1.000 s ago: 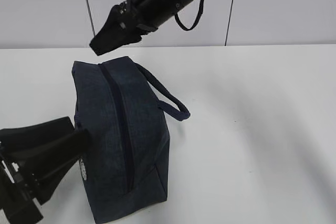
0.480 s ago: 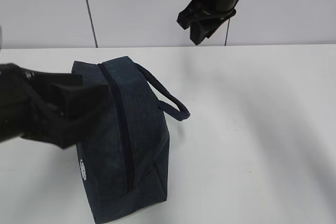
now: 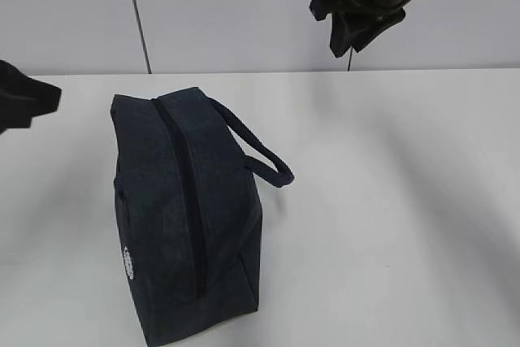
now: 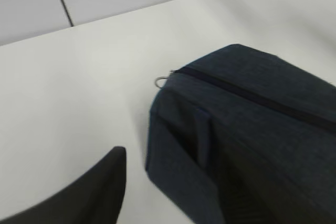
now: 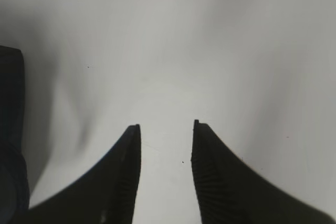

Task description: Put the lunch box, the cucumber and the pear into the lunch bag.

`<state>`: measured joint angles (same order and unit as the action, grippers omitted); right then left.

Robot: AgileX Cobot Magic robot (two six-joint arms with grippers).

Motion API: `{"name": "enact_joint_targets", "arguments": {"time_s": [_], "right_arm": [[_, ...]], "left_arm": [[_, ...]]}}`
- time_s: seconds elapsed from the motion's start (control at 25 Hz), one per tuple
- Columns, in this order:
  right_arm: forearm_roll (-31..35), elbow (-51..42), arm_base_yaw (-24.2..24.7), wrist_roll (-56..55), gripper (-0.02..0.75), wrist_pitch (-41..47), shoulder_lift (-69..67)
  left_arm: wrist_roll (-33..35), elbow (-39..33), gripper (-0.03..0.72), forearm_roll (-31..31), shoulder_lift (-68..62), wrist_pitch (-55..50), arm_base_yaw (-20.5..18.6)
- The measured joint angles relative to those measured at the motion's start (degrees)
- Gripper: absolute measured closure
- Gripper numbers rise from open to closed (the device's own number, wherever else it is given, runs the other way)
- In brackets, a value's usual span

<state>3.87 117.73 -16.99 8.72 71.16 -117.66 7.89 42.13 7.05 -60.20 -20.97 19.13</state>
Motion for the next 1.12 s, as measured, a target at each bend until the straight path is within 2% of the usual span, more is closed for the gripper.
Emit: {"name": "enact_joint_targets", "arguments": {"time_s": [0.16, 0.28, 0.52, 0.72, 0.96, 1.0, 1.12], "right_arm": [[1.0, 0.0, 0.3, 0.2, 0.467, 0.0, 0.1], [-0.5, 0.0, 0.3, -1.2, 0.468, 0.0, 0.2], [-5.0, 0.0, 0.3, -4.4, 0.470, -0.6, 3.7], [-10.7, -2.1, 0.9, -7.0, 0.472, -3.8, 9.8], [-11.2, -15.0, 3.5, -7.6, 0.472, -9.0, 17.7], [-11.4, -21.2, 4.3, -7.8, 0.472, -10.9, 21.3], [-11.6, -31.2, 4.7, -8.7, 0.472, -14.7, 28.1]], "left_arm": [[-0.2, 5.6, 0.346, -4.9, 0.0, -9.6, -5.9], [-3.9, 7.3, 0.346, -9.2, 0.0, -13.3, -8.7], [-13.5, 7.3, 0.346, -16.9, 0.1, -16.6, -9.8], [-17.8, 7.3, 0.346, -20.5, 1.2, -16.5, -9.8], [-25.6, 7.4, 0.346, -26.7, 3.2, -16.7, -9.8], [-26.2, 7.4, 0.346, -27.0, 3.6, -16.8, -9.8], [-27.1, 7.6, 0.346, -27.3, 4.9, -16.9, -9.8]]}}
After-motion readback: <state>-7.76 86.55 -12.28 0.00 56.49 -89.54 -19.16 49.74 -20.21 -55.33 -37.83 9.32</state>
